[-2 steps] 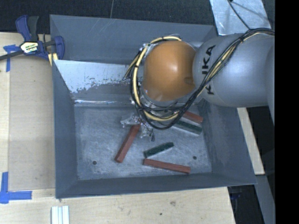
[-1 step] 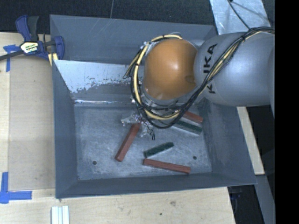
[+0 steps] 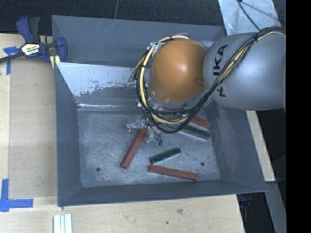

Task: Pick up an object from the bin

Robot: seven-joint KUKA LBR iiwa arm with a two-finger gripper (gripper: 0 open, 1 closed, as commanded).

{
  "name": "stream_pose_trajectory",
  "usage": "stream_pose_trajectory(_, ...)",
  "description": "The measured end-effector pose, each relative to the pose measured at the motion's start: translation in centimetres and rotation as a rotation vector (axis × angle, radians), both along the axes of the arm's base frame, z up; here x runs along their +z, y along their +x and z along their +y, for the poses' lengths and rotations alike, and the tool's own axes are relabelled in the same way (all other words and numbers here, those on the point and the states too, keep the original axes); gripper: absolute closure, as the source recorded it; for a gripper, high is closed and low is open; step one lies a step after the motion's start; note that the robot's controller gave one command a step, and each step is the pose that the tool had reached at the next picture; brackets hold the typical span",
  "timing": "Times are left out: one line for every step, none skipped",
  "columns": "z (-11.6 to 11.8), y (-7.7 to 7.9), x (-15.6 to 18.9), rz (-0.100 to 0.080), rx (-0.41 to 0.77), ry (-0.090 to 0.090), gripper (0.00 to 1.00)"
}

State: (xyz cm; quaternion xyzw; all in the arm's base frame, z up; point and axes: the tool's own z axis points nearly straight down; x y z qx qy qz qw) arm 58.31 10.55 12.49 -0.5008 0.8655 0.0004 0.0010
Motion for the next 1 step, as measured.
stream_pose_trajectory(0.02, 0.10, 4.64, -0.004, -0.001, 0.000, 1.00)
